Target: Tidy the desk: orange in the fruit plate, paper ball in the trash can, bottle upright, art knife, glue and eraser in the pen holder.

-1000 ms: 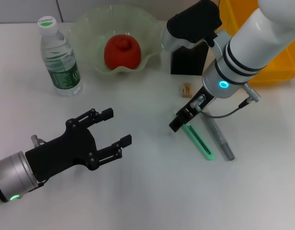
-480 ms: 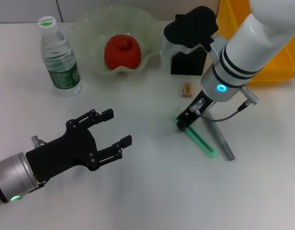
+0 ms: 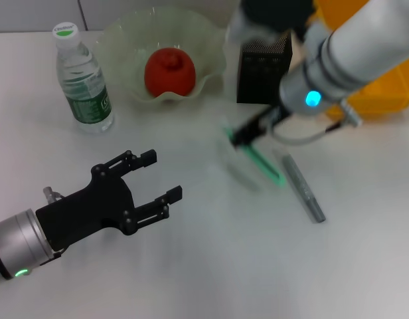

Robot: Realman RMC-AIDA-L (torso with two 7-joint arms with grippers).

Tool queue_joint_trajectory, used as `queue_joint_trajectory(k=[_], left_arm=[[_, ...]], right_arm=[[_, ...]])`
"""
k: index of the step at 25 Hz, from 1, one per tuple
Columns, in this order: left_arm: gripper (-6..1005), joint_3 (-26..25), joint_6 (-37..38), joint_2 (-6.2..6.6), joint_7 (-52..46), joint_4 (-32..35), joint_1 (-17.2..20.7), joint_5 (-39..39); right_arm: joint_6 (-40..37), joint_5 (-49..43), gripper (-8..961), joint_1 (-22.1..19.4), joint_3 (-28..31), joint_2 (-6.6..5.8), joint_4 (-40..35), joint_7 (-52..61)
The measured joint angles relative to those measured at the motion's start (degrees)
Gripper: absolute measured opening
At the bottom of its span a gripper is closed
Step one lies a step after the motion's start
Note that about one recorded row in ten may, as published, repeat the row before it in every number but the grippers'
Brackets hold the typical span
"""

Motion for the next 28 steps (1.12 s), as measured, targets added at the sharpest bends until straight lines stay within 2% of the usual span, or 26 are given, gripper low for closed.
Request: queue_joint_trajectory(k=[3,5,7,10,11,13,15,18,21,24,28], left_arm=[[777,0.0,0.0,0.06,0.0,0.0,-0.2,0.0],[777,0.0,0.0,0.07,0.0,0.0,-0.4,-0.1],[777,0.0,0.0,0.07,0.0,0.0,-0.4,-0.1],[777,0.0,0.0,0.04,0.0,0.0,-0.5,-0.1],[777,0.0,0.0,0.01,0.0,0.0,-0.5,-0.1],[777,0.0,0.0,-0.01,0.0,0.0,-0.5,-0.1],[776,0.0,-0.1,-0.01,0.0,0.0,-0.5,-0.1],[776,0.1,-0.7,-0.01,0.0,0.0,-0.5,-0.1],[776,0.4,-0.7,-0.01,0.0,0.0,-0.6,-0.1],[776,0.4,-0.5,-0.02,-0.2,0.0,-0.6,0.0],[776,0.4,-0.3,-0.02,-0.4,0.0,-0.4,0.0]], right_arm=[[2.4,2.4,164,-7.8,4.3,0.07,-14.1,-3.5],[7.7,7.7,164,-13.4,5.7,0.07,-21.4,-9.1],[15.7,16.3,164,-19.3,6.0,0.07,-25.2,-18.2],[29.0,37.1,164,-27.1,5.0,0.10,-24.4,-41.5],[31.1,43.4,164,-28.4,4.5,0.17,-23.0,-48.9],[34.0,61.8,164,-30.1,3.8,0.29,-17.2,-67.6],[32.3,79.1,164,-29.2,4.2,0.26,-8.0,-84.9],[21.6,103.6,164,-24.4,5.7,0.03,12.2,-109.8],[11.8,117.9,165,-18.1,8.0,-0.24,29.8,-123.8],[10.2,121.5,165,-12.7,9.9,-0.44,39.5,-127.3],[11.2,119.8,165,-10.3,10.0,-0.38,43.4,-128.4]])
